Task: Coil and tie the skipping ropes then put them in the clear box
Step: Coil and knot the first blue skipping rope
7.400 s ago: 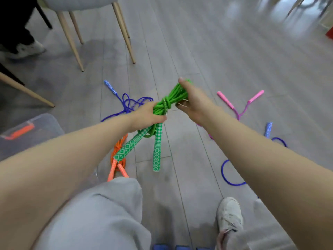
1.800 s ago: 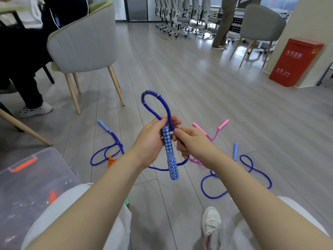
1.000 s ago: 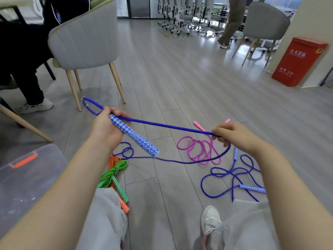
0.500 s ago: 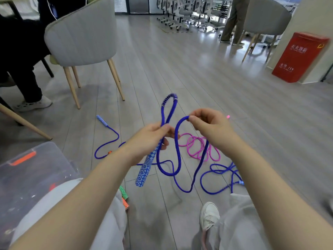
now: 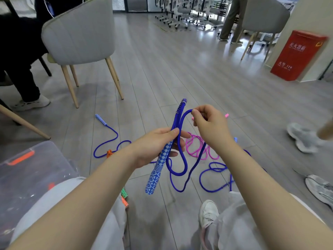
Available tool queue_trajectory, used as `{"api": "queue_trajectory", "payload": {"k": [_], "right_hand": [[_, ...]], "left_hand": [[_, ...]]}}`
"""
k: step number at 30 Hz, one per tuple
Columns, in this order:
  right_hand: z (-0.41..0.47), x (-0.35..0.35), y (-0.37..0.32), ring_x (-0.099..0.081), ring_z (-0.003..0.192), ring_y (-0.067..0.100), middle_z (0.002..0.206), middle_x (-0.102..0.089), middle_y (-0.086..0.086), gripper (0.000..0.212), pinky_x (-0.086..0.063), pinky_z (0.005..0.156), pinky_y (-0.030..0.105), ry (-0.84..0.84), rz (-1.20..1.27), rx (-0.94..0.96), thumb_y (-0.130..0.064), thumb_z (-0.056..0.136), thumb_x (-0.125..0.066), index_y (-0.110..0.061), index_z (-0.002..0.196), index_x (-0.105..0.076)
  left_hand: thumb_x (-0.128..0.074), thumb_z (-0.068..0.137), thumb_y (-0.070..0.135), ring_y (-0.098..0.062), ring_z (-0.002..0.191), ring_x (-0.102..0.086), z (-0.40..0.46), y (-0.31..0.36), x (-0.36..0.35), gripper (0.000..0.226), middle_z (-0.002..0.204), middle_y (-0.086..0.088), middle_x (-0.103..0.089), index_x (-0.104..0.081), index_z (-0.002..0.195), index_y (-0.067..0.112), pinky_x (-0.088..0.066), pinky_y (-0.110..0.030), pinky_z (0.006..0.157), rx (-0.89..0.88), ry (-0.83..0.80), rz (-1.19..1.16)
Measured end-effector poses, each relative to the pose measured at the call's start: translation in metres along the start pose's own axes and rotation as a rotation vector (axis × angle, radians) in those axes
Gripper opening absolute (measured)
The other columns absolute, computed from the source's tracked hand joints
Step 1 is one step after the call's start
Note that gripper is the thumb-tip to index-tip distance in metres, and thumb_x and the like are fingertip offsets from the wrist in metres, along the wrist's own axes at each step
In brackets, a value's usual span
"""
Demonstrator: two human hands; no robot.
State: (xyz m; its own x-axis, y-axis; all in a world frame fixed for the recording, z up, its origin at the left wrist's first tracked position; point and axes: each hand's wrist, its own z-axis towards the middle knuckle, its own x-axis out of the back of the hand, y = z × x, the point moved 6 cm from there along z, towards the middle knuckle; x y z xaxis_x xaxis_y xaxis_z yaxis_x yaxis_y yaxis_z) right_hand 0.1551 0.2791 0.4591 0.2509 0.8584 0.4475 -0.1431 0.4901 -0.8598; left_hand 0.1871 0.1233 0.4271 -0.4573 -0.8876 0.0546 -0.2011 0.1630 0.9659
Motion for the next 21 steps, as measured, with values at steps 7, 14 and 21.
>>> {"api": "queue_trajectory", "payload": {"k": [7, 14, 21], "right_hand": [[0.013, 0.016, 0.014, -0.052, 0.06, 0.007, 0.07, -0.059, -0.009, 0.013, -0.039, 0.057, 0.024, 0.107, -0.051, -0.049, -0.032, 0.098, -0.053, -0.021, 0.094, -0.062], [0.016, 0.028, 0.022, -0.041, 0.058, 0.019, 0.065, -0.047, 0.009, 0.046, -0.038, 0.059, 0.032, -0.035, -0.007, -0.172, -0.047, 0.089, -0.063, -0.007, 0.07, -0.051], [0.017, 0.058, 0.027, -0.026, 0.052, 0.018, 0.054, -0.029, -0.002, 0.048, -0.027, 0.055, 0.031, -0.28, 0.172, -0.225, -0.046, 0.092, -0.061, -0.021, 0.057, -0.039]], "left_hand": [[-0.043, 0.103, 0.029, -0.023, 0.091, -0.066, -0.002, -0.007, -0.013, 0.028, 0.079, -0.002, -0.062, -0.061, 0.089, 0.013, -0.048, -0.049, 0.101, 0.054, -0.149, -0.081], [-0.039, 0.104, 0.02, -0.016, 0.064, -0.06, 0.007, 0.001, 0.017, 0.024, 0.063, 0.001, -0.054, -0.054, 0.087, 0.01, -0.054, -0.035, 0.08, -0.043, 0.084, -0.185], [-0.036, 0.105, 0.016, -0.008, 0.046, -0.049, 0.006, 0.019, 0.101, 0.029, 0.049, 0.01, -0.047, -0.048, 0.079, 0.013, -0.048, -0.025, 0.061, -0.33, 0.546, -0.369]]}}
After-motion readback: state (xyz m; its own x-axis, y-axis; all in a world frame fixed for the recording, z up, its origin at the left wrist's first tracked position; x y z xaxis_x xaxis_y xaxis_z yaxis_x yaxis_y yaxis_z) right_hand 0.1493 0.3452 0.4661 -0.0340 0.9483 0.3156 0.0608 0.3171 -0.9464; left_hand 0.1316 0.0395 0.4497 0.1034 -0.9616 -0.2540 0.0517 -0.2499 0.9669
